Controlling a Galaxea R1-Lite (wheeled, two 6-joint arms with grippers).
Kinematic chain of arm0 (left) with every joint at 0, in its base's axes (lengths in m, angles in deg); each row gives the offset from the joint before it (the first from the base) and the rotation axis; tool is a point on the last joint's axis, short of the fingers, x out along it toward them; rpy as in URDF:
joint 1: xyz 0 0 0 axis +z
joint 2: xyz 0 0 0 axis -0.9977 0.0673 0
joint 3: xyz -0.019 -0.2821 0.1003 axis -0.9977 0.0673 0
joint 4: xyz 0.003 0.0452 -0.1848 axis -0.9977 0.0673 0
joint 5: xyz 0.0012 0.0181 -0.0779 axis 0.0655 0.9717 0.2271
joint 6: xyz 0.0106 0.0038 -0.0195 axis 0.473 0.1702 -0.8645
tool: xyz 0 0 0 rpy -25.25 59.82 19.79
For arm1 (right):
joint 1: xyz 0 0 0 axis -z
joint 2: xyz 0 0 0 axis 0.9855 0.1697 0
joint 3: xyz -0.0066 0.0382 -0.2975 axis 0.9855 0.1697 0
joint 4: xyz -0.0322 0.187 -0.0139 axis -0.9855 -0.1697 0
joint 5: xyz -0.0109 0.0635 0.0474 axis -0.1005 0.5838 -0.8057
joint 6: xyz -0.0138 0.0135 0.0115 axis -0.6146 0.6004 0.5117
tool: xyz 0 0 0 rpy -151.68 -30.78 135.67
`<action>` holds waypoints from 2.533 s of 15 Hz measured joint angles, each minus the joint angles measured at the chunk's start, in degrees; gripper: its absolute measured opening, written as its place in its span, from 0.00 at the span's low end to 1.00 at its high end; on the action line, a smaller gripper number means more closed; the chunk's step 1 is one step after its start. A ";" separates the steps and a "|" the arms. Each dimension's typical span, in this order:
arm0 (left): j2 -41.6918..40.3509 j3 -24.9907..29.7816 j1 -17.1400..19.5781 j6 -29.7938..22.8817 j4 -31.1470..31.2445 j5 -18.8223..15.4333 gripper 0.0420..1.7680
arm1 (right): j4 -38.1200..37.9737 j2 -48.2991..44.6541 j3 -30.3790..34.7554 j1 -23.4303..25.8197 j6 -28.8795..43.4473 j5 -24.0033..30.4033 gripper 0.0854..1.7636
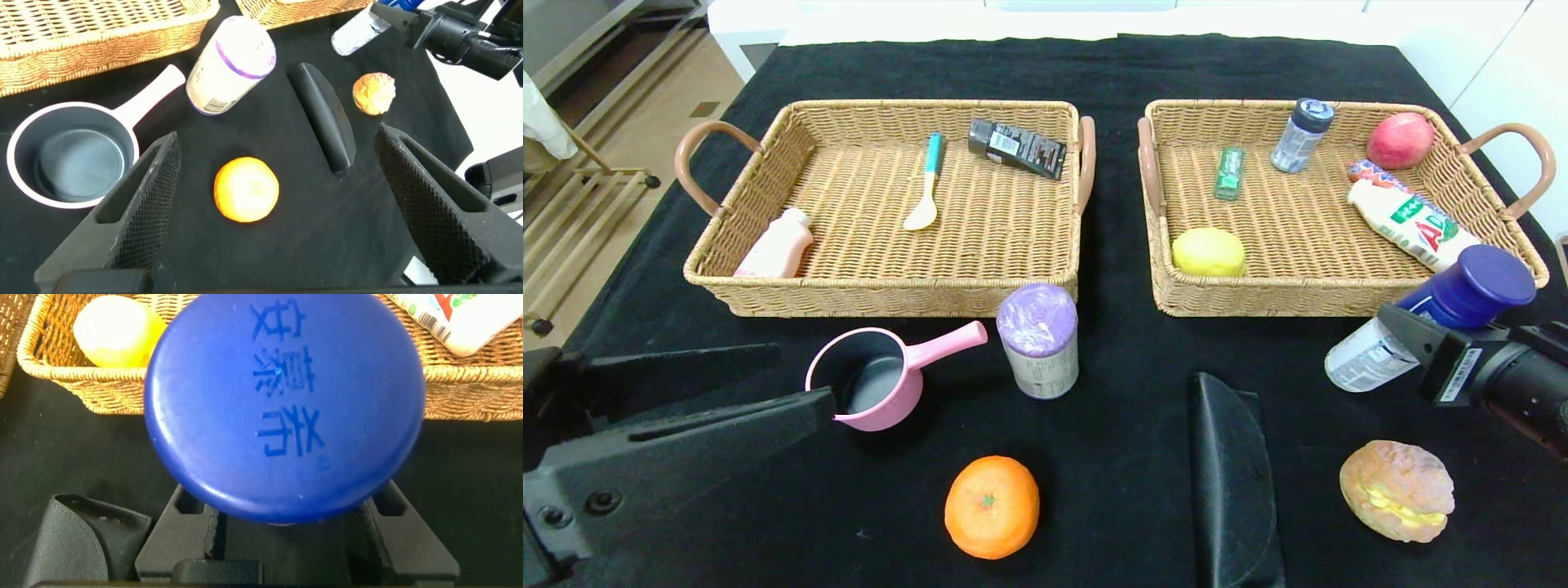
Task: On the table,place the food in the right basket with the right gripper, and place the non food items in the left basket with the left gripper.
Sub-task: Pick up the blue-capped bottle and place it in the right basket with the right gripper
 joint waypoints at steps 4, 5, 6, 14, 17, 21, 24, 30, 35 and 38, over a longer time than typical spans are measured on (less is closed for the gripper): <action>0.00 0.00 0.00 -0.02 0.00 0.00 0.97 | -0.16 -0.29 0.02 -0.20 -0.09 0.17 0.45; 0.00 0.00 0.00 -0.02 0.00 0.00 0.97 | -0.46 -0.72 0.00 -0.39 -0.13 0.27 0.45; 0.00 0.00 0.00 0.00 0.00 0.00 0.97 | -0.90 -1.35 -0.04 -0.52 -0.20 0.35 0.45; 0.02 0.27 0.00 0.29 -0.02 -0.16 0.97 | -13.31 -10.52 -4.94 -2.44 -1.85 1.90 0.45; 0.09 0.50 0.00 1.21 0.00 -0.02 0.97 | -17.58 -12.15 -9.90 -2.55 -1.84 2.45 0.45; 0.06 0.55 0.00 1.24 -0.09 -0.02 0.97 | -24.81 -11.85 -18.47 -2.57 -1.88 3.56 0.45; 0.06 0.55 0.00 1.23 -0.09 0.00 0.97 | -25.41 -8.20 -24.43 -2.18 -2.18 4.22 0.45; -0.13 -0.78 0.09 1.32 -0.16 -0.02 0.97 | -25.41 3.62 -38.66 -0.96 -2.65 4.35 0.45; -0.59 0.28 0.15 1.49 -0.09 0.00 0.97 | -25.03 12.93 -45.65 1.67 -2.62 6.21 0.45; -0.66 0.33 0.15 1.60 -0.09 0.00 0.97 | -23.78 16.81 -48.97 2.39 -2.62 6.51 0.45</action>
